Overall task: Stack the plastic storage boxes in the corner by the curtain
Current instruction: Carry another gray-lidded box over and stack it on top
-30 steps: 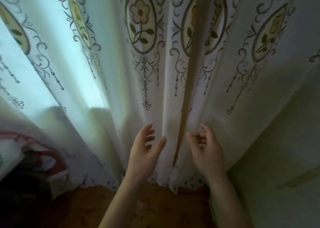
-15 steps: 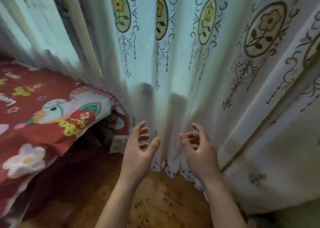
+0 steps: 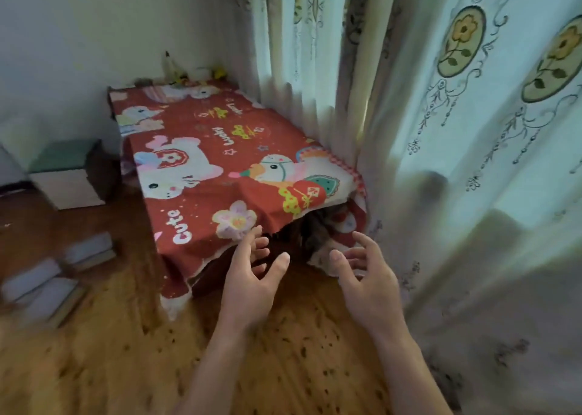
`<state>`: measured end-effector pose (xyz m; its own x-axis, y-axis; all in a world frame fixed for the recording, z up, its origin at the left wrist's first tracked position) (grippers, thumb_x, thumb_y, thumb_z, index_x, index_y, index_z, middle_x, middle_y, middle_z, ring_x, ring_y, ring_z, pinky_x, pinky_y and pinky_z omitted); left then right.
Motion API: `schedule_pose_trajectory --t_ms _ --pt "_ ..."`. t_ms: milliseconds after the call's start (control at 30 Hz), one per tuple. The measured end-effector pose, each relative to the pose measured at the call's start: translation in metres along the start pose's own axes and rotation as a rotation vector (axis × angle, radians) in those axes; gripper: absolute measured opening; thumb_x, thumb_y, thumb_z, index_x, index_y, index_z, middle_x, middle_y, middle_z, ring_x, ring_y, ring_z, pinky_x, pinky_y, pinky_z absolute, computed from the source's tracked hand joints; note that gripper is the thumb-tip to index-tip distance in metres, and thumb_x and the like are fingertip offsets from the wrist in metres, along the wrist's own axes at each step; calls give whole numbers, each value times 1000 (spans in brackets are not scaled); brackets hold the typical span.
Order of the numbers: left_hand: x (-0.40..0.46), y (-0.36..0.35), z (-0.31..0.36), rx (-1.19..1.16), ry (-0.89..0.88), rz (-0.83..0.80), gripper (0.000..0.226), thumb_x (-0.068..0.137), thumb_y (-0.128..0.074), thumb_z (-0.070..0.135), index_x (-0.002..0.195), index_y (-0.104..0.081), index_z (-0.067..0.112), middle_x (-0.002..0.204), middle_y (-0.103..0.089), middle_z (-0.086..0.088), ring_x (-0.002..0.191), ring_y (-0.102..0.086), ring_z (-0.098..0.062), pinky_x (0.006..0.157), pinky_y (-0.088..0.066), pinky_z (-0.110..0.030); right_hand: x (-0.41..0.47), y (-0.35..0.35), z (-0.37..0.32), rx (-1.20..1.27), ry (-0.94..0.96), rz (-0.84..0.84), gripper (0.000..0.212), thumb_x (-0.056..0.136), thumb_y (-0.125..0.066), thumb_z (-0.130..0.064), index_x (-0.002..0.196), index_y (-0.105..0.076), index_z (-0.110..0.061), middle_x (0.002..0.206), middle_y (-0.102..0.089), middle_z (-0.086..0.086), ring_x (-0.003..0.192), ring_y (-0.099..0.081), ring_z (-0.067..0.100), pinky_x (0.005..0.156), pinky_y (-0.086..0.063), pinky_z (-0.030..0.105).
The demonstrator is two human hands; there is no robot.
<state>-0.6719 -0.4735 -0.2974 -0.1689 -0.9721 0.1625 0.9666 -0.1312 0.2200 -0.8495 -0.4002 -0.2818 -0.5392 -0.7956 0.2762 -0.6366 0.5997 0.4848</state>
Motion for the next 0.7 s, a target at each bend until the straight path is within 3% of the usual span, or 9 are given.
schedule_pose_trajectory --t_ms 133,500,700 --pt "-1 55 -17 19 57 146 51 86 -67 48 128 -39 57 119 -53 29 108 -51 12 83 -45 -14 5 -54 -25 19 60 -130 59 89 -62 -51 141 -47 -27 100 -64 -17 90 -60 -5 68 -48 10" --pt "14 164 -46 1 151 439 61 76 -63 61 131 -40 48 120 -52 28 109 -49 14 73 -43 0 29 -188 -84 60 210 -392 58 87 -57 -67 135 -44 -38 97 -62 -25 92 -57 -14 63 -49 11" --pt "53 208 -70 69 221 565 68 75 -60 60 137 -40 39 125 -53 16 113 -53 -3 69 -43 -1 61 -268 -110 123 234 -524 68 82 -50 -72 137 -44 -33 98 -56 -28 95 -49 -24 57 -42 -1"
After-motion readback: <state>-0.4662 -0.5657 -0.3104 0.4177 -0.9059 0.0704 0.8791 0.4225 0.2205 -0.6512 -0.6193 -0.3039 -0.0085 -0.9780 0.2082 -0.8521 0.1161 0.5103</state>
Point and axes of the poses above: each hand's wrist, its own x-axis towards the middle knuckle, its own y-axis out of the back of the hand, z = x × y, the point moved 1 cm from there along x, towards the middle knuckle
